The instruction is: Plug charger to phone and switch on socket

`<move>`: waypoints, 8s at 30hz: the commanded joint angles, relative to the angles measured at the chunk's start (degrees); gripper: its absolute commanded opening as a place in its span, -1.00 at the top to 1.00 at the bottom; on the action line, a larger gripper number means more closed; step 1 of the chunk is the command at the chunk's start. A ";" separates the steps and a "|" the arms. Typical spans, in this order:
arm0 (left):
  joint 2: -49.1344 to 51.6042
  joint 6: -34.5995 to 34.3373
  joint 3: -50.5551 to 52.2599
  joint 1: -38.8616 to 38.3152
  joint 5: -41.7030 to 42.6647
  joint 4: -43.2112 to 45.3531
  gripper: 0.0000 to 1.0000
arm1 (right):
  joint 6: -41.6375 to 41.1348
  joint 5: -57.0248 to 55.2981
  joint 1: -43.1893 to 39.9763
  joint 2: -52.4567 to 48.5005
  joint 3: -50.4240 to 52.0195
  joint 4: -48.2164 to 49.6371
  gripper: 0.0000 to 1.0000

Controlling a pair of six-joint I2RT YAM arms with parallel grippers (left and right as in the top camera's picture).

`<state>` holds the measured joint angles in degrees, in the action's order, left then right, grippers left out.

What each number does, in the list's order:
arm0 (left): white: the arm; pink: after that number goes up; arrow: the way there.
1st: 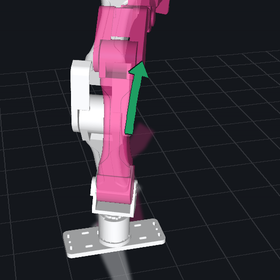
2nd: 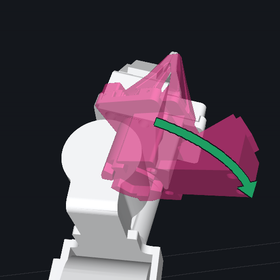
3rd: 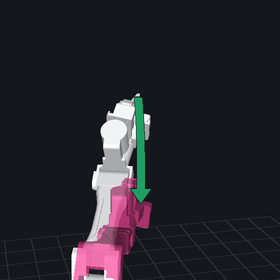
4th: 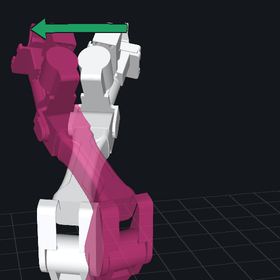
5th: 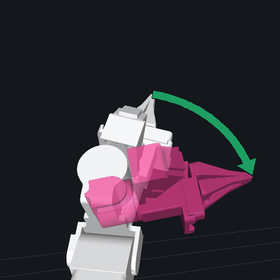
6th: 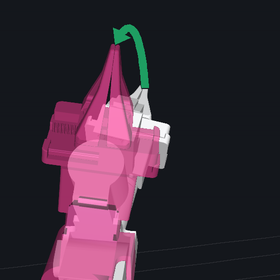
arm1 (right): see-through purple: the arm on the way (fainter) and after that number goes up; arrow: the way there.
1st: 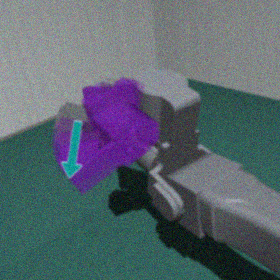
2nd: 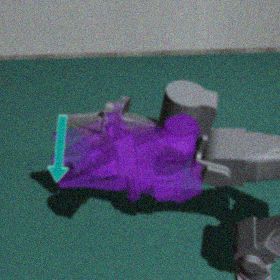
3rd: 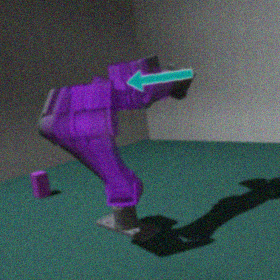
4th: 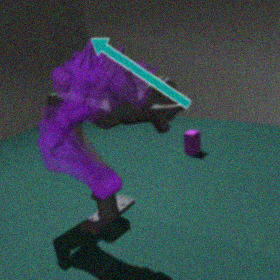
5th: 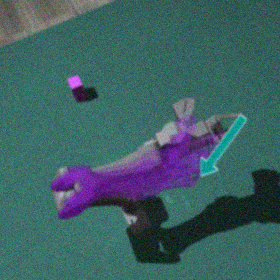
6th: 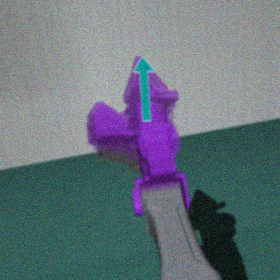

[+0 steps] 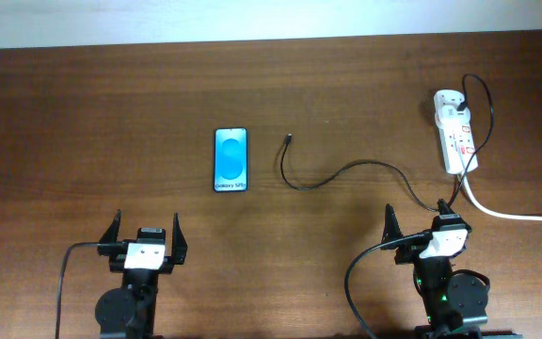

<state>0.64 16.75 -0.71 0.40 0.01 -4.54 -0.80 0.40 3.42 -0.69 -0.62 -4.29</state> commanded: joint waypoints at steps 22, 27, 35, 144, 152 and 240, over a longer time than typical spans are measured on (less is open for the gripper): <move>-0.28 -0.20 0.17 0.02 0.79 -0.24 -0.99 | 0.37 -0.48 0.42 0.37 0.31 -0.37 -0.97; -0.28 -0.20 0.17 0.02 0.79 -0.24 -0.99 | 0.37 -0.48 0.42 0.37 0.31 -0.35 -0.97; -0.31 -0.20 0.17 0.02 0.79 -0.24 -0.99 | 0.37 -0.48 0.42 0.37 0.31 -0.35 -0.97; 139.99 -33.83 -117.50 -19.10 -1.33 -61.16 -0.50 | 0.37 -0.48 0.37 0.33 0.31 -0.35 -0.97; 139.03 -33.86 -137.72 -18.64 -1.29 -74.42 -0.47 | 0.37 -0.48 0.37 0.33 0.31 -0.33 -0.97; 139.05 -96.41 -143.86 -24.76 19.89 -87.97 1.00 | -52.22 26.71 18.38 -97.22 -54.03 11.37 0.38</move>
<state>140.22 -79.20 -143.28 -24.40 19.46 -92.33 -53.58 28.05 21.37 -97.58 -53.95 6.85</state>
